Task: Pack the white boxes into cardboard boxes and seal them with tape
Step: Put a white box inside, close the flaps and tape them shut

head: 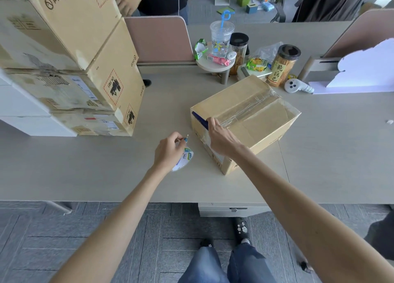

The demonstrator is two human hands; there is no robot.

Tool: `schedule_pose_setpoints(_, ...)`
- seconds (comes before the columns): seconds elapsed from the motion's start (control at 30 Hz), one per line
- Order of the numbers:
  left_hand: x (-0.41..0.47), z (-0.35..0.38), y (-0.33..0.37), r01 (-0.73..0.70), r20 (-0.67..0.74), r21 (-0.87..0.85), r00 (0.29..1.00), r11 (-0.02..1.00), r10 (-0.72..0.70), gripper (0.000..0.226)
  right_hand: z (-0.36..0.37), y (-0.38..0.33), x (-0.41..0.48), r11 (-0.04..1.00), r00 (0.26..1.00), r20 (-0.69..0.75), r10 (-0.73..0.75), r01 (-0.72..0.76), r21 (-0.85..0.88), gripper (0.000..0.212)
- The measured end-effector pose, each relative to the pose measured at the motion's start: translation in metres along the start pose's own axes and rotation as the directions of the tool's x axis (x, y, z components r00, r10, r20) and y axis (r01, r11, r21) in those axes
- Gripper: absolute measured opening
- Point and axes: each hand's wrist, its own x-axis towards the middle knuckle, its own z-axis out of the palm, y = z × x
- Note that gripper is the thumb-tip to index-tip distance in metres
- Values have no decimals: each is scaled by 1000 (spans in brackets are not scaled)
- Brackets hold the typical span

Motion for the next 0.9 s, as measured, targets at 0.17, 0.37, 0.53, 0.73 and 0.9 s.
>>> schedule_pose_setpoints(0.17, -7, 1, -13, 13, 32, -8, 999, 1000, -13, 13, 15, 13, 22, 993, 976, -186, 116, -116, 14, 32)
schedule_pose_setpoints(0.37, -12, 0, -32, 49, 40, -23, 998, 999, -48, 12, 33, 13, 28, 978, 952, -267, 149, -181, -102, 39)
schedule_pose_setpoints(0.53, -12, -7, -38, 53, 45, -35, 998, 998, -52, 13, 50, 14, 29, 909, 952, -299, 58, -174, -380, 45)
schedule_pose_setpoints(0.73, -17, -21, -21, 25, 120, -163, 993, 986, -5, 32, 26, 5, 17, 934, 935, -224, 275, -204, 294, 34)
schedule_pose_setpoints(0.9, -16, -32, -9, 84, 276, -297, 961, 951, 1, 41, 24, -18, -15, 394, 919, 218, 328, -343, 853, 40)
